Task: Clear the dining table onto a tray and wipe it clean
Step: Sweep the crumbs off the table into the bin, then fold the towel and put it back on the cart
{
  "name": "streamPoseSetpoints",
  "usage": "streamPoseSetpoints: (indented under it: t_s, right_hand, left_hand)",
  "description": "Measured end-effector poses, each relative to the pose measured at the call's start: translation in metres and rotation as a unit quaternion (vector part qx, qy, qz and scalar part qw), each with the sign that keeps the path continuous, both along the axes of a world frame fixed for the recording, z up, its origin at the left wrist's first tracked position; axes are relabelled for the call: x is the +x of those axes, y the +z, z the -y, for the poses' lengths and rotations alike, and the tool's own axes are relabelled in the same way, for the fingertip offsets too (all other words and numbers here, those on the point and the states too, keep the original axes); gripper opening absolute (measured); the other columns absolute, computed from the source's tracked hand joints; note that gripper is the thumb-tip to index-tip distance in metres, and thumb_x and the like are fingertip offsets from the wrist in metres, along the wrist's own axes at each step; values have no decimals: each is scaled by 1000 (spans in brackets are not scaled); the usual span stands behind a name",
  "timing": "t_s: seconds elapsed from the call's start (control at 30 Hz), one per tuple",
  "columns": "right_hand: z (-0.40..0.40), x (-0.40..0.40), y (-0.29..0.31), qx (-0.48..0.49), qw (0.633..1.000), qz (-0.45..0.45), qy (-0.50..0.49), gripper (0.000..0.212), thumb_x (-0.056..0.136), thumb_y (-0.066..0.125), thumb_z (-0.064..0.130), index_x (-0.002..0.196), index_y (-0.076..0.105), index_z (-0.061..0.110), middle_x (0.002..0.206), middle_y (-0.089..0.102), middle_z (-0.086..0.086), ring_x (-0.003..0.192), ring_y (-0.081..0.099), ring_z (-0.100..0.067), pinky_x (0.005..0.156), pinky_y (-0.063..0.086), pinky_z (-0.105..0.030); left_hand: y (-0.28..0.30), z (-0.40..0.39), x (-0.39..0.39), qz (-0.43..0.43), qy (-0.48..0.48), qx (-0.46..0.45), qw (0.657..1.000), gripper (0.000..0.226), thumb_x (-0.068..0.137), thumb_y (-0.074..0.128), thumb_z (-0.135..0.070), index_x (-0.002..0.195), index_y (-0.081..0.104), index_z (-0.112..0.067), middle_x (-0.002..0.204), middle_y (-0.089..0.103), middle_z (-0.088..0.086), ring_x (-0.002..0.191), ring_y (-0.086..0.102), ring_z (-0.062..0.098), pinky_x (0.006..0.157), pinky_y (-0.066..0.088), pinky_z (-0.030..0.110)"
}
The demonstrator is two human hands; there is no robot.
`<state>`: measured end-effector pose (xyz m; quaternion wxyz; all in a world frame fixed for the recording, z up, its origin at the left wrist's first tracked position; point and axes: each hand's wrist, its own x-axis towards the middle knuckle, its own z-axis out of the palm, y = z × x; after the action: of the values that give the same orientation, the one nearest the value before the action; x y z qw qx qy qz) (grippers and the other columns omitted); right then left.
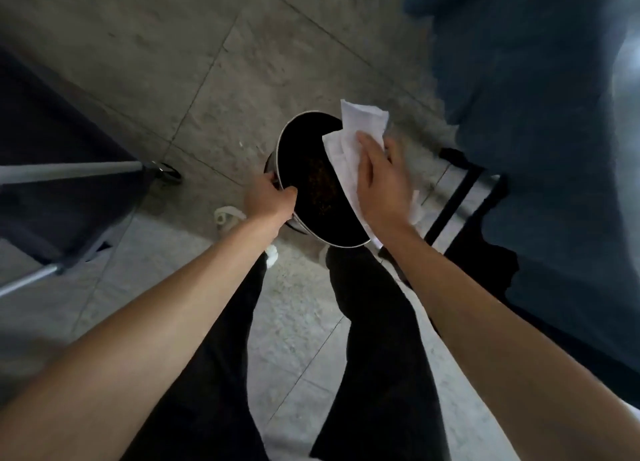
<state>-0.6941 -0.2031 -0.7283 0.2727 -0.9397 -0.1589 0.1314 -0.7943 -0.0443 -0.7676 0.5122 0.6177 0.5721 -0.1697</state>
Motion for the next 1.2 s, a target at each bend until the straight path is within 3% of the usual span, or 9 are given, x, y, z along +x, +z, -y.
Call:
streamPoseSetpoints:
  t_s: [0.2,0.37,0.57,0.7,0.8,0.9,1.0,1.07,1.2]
  right_hand:
    - [-1,-15,-140,-23,1000,-15,-14,33,107,50,19,135,65,15,119,60,-10,89,35,7,68,33,-3]
    - [5,-17,-223,-18,999,-34,6,33,107,48,16,134,65,10,119,58,-12,91,47,-3,76,34,-2]
    - [-5,-21,-266,-19,997,-68,33,33,106,48,13,134,65,9,124,59,-17,95,56,-14,80,42,-19]
    - [-15,-24,-260,-18,997,-66,33,33,106,49,12,133,66,10,125,60,-17,94,48,-4,78,35,-5]
    - [-20,-22,-229,-1,996,-76,42,34,106,48,10,135,64,9,124,58,-18,95,46,0,78,35,-4]
    - [-28,-20,-163,18,996,-86,34,34,107,48,14,136,64,11,125,56,-17,88,44,12,75,35,-3]
    - [-39,-20,-70,57,995,-82,27,33,108,48,16,137,63,13,124,55,-13,85,46,11,72,35,-2]
    - [-48,-18,0,93,994,-62,12,32,107,50,15,136,65,14,118,56,-6,83,49,4,70,38,-3]
    - [-62,-6,139,188,980,-61,0,33,104,48,21,133,64,27,100,50,13,80,57,3,66,42,-5]
  left_hand:
    - [-136,-13,-13,5,-75,72,995,17,75,65,-22,88,75,-22,71,70,-8,65,66,15,63,54,28]
    - [-224,-18,-27,10,-33,76,996,29,70,67,-27,96,79,-25,78,73,-9,76,70,12,69,54,25]
    - [-267,-36,-45,5,22,-8,1000,31,65,64,-23,93,78,-20,83,77,11,82,76,31,77,62,53]
    - [-261,-34,-46,1,16,-10,1000,33,68,62,-22,96,78,-22,82,77,6,81,75,28,75,63,51]
    - [-228,-38,-36,-39,-31,-60,997,27,81,65,-25,104,74,-16,90,73,5,85,73,26,81,62,48]
    - [-152,-37,-12,-46,-71,-108,990,37,88,60,-53,88,67,-16,93,69,2,88,67,21,87,59,46]
    - [-41,-37,12,89,14,-226,970,40,83,57,-70,95,76,-38,106,75,-14,112,64,12,93,49,38]
    - [38,-37,23,184,53,-278,941,39,79,67,-65,102,77,-35,110,77,-5,108,70,15,88,56,38]
    - [180,-35,46,256,-5,-126,958,21,79,83,-37,89,77,-19,89,79,3,85,76,16,67,58,22]
